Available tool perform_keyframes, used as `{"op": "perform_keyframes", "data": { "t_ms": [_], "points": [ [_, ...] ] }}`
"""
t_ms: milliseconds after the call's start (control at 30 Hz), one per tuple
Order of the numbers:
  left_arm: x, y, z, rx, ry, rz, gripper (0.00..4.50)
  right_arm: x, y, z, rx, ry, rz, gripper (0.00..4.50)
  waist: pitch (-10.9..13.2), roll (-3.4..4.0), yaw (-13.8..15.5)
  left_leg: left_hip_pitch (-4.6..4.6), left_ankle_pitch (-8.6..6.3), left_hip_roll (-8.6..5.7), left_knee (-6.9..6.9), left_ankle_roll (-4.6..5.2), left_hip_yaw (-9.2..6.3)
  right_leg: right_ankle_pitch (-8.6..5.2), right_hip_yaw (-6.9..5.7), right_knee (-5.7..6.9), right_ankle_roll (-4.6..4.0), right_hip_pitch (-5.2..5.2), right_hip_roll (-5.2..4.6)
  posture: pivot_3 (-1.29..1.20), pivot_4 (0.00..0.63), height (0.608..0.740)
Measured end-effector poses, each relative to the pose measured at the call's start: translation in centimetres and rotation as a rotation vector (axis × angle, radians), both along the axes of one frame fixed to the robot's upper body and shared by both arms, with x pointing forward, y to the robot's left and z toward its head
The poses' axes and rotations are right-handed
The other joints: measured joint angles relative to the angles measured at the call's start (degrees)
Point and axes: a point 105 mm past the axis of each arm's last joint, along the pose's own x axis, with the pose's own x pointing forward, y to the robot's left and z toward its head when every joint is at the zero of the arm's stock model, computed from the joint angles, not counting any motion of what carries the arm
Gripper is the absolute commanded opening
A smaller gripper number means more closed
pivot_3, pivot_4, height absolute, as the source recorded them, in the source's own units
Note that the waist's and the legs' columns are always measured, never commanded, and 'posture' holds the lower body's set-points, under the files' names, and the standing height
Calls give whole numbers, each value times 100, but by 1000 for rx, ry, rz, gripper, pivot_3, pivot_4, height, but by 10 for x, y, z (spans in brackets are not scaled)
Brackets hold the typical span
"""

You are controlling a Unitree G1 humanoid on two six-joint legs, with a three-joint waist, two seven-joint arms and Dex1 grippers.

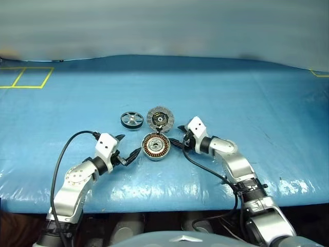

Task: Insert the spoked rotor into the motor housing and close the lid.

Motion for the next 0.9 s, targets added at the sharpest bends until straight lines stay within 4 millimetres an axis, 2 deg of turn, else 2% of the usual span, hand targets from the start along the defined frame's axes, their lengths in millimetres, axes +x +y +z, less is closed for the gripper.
{"op": "perform_keyframes", "data": {
  "t_ms": [267, 467, 567, 800, 833, 900],
  "points": [
    [0, 0, 0, -1, -1, 0, 4500, 11, 23, -2, 23, -9, 29, 3738, 0, 1, -63, 0, 6, 41, -6, -23, 2, 14, 10, -1, -27, 1, 46, 0, 150, 740],
    [0, 0, -1, -1, 1, 2, 4500, 15, 31, -10, 29, 19, 27, 3738, 2, 5, -93, 4, 17, 71, -9, -44, 10, 31, 8, 0, -54, -3, 72, 0, 150, 740],
    [-1, 0, -1, -1, 2, 5, 4500, 19, 34, -11, 34, 20, 15, 3198, 2, 6, -101, 9, 23, 79, -10, -54, 10, 38, 6, 3, -64, -2, 79, 0, 150, 740],
    [0, 1, -1, 0, 1, 13, 4500, 27, 28, -12, 35, 13, -38, 958, 2, 6, -104, 12, 28, 81, -9, -60, 9, 44, 5, 4, -66, 0, 83, 0, 150, 740],
    [0, 1, -1, 0, 1, 14, 4500, 27, 28, -12, 34, 13, -38, 729, 2, 7, -105, 12, 28, 81, -10, -60, 8, 44, 5, 4, -67, -1, 83, 0, 150, 740],
    [0, 1, -1, 0, 1, 15, 4500, 27, 27, -12, 34, 13, -39, 731, 1, 7, -104, 12, 28, 81, -10, -60, 8, 44, 5, 4, -67, -1, 83, 0, 150, 740]
  ]
}}
